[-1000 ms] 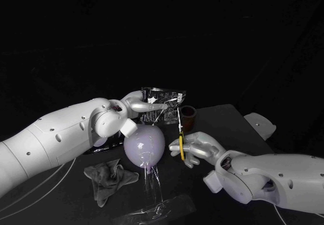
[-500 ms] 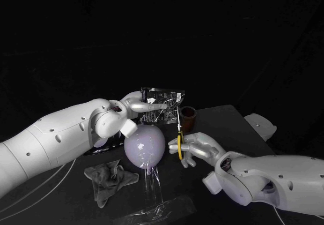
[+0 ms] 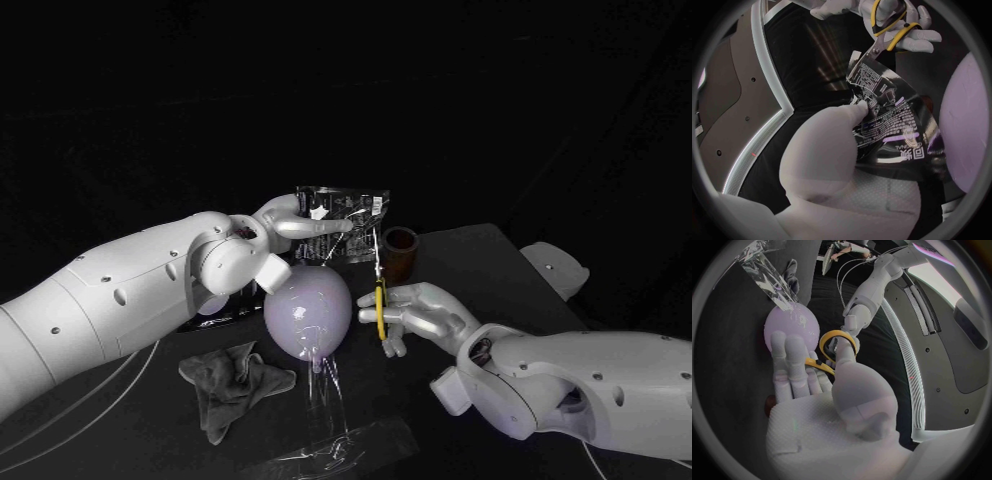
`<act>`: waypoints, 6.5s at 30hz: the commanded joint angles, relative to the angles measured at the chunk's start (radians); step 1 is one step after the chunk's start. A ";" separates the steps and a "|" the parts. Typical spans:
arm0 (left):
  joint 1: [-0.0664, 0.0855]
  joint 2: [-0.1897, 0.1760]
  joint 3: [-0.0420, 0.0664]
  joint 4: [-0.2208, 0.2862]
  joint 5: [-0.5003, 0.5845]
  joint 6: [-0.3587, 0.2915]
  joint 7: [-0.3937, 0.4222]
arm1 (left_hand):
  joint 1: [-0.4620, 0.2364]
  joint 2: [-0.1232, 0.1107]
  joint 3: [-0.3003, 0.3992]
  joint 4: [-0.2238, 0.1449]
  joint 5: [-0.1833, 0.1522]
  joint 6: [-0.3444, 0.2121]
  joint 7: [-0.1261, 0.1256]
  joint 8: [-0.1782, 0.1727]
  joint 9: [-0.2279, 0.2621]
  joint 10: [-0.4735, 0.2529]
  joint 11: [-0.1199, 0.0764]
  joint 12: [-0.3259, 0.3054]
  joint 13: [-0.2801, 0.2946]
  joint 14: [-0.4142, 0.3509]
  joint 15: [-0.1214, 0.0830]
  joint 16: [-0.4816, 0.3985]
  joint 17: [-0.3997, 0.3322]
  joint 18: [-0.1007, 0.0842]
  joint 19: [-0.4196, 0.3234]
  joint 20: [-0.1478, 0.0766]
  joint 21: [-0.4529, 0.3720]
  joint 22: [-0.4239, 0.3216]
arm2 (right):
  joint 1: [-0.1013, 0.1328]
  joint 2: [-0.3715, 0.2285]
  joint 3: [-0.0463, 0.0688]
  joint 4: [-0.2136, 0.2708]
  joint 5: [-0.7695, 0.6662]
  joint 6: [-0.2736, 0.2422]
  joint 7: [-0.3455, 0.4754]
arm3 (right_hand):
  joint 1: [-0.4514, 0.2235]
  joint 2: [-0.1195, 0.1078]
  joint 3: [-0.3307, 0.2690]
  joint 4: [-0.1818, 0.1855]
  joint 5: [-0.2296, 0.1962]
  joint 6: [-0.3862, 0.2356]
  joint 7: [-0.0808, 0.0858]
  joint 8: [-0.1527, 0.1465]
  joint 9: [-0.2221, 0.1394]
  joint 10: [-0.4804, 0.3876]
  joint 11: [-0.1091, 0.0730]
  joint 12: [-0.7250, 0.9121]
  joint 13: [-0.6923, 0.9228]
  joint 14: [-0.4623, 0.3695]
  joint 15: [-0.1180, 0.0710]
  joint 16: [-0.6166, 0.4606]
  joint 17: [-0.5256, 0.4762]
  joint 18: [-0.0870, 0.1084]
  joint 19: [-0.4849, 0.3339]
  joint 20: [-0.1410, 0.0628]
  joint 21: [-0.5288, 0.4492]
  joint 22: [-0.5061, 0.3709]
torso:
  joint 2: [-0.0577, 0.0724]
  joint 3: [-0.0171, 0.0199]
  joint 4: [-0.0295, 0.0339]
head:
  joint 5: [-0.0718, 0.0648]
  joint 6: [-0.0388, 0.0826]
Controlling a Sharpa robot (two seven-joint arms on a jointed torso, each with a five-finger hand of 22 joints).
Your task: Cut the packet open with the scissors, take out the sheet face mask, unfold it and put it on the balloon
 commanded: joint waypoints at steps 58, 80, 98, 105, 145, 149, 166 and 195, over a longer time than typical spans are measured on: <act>-0.001 -0.015 -0.013 0.058 -0.120 -0.094 0.129 | -0.002 0.011 0.003 -0.010 0.003 0.007 0.003 0.004 0.059 0.007 0.001 -0.006 0.000 0.000 -0.005 0.000 0.002 0.011 0.003 0.001 0.004 0.000 | 0.007 0.020 0.023 -0.010 0.102 -0.028 0.065 | -0.021 0.024 -0.024 -0.029 -0.004 0.058 0.044 0.024 0.002 0.076 -0.018 0.009 0.002 0.044 -0.018 0.063 0.023 0.013 0.022 -0.012 0.024 -0.002 | 0.000 -0.0003 -0.0002 | -0.012 0.010; -0.002 -0.015 -0.013 0.049 -0.104 -0.124 0.145 | -0.003 0.012 0.004 -0.012 0.003 0.007 0.003 0.004 0.060 0.007 0.001 -0.006 0.000 0.001 -0.005 -0.001 0.002 0.011 0.003 0.001 0.005 0.000 | 0.008 0.009 0.023 -0.020 0.091 -0.047 0.036 | 0.042 0.070 0.053 -0.025 -0.004 0.260 -0.062 0.126 0.038 0.369 -0.122 0.095 0.045 0.190 -0.106 0.212 0.221 -0.027 0.193 -0.089 0.270 0.133 | 0.000 -0.0004 -0.0007 | -0.008 0.002; -0.002 -0.018 -0.013 0.050 -0.103 -0.121 0.138 | -0.003 0.012 0.004 -0.013 0.003 0.007 0.003 0.004 0.060 0.007 0.001 -0.006 0.000 0.001 -0.005 -0.001 0.002 0.011 0.003 0.001 0.005 0.000 | 0.008 0.014 0.023 -0.007 0.091 -0.049 0.069 | 0.010 0.026 -0.025 -0.035 -0.004 0.065 0.046 0.012 -0.007 0.064 -0.016 -0.001 0.001 0.022 -0.016 0.055 -0.034 0.006 0.009 -0.019 0.045 0.002 | 0.000 0.0001 -0.0012 | -0.009 0.007; -0.002 -0.019 -0.013 0.050 -0.138 -0.130 0.150 | -0.003 0.012 0.004 -0.013 0.003 0.007 0.003 0.004 0.060 0.007 0.001 -0.006 0.000 0.001 -0.005 -0.001 0.002 0.011 0.003 0.001 0.005 0.000 | 0.008 0.015 0.023 -0.002 0.093 -0.047 0.068 | 0.007 0.025 -0.025 -0.034 -0.005 0.061 0.048 0.010 -0.009 0.061 -0.014 0.000 0.002 0.019 -0.015 0.056 -0.034 0.008 0.006 -0.015 0.043 -0.001 | -0.001 0.0002 -0.0008 | -0.011 0.009; -0.015 -0.018 -0.023 0.067 -0.210 -0.192 0.229 | -0.006 0.011 0.005 -0.018 0.003 0.007 0.003 0.003 0.062 0.006 0.001 -0.007 0.000 0.004 -0.006 -0.001 0.003 0.012 0.004 0.000 0.006 0.000 | 0.023 0.024 0.027 -0.016 0.165 -0.025 0.054 | -0.024 0.025 -0.024 -0.032 -0.005 0.035 0.050 0.005 -0.020 0.061 -0.012 0.005 0.004 0.002 -0.011 0.061 -0.058 0.013 -0.002 -0.005 0.040 -0.017 | 0.000 -0.0001 -0.0008 | -0.021 0.008; -0.015 -0.017 -0.023 0.066 -0.210 -0.189 0.227 | -0.006 0.011 0.005 -0.018 0.003 0.007 0.003 0.003 0.062 0.006 0.001 -0.007 0.000 0.004 -0.006 -0.001 0.003 0.012 0.004 0.000 0.006 0.000 | 0.024 0.024 0.027 -0.009 0.159 -0.024 0.054 | -0.024 0.025 -0.024 -0.032 -0.005 0.035 0.050 0.005 -0.020 0.061 -0.012 0.005 0.004 0.002 -0.011 0.061 -0.058 0.013 -0.002 -0.005 0.040 -0.017 | 0.000 0.0004 -0.0011 | -0.020 0.009; -0.015 -0.018 -0.023 0.070 -0.213 -0.173 0.225 | -0.006 0.011 0.005 -0.019 0.003 0.007 0.003 0.003 0.063 0.006 0.001 -0.007 0.000 0.004 -0.006 -0.001 0.004 0.012 0.004 0.000 0.007 0.000 | 0.041 0.028 0.032 -0.032 0.185 -0.057 0.085 | 0.005 0.063 -0.018 -0.036 -0.004 0.157 -0.002 0.077 0.004 0.231 -0.063 0.068 0.020 0.099 -0.053 0.165 0.075 0.001 0.073 -0.037 0.139 0.032 | 0.000 -0.0002 -0.0006 | -0.025 0.010; -0.015 -0.020 -0.023 0.067 -0.212 -0.180 0.233 | -0.008 0.011 0.004 -0.020 0.003 0.007 0.004 0.003 0.063 0.006 0.002 -0.007 0.000 0.005 -0.005 -0.001 0.004 0.011 0.005 0.000 0.007 0.000 | 0.045 0.028 0.033 -0.035 0.145 -0.035 0.080 | 0.024 0.044 0.026 -0.037 -0.004 0.194 -0.022 0.076 0.004 0.296 -0.084 0.007 0.019 0.160 -0.077 0.219 0.157 -0.025 0.139 -0.075 0.252 0.100 | 0.001 0.0005 -0.0009 | -0.023 0.018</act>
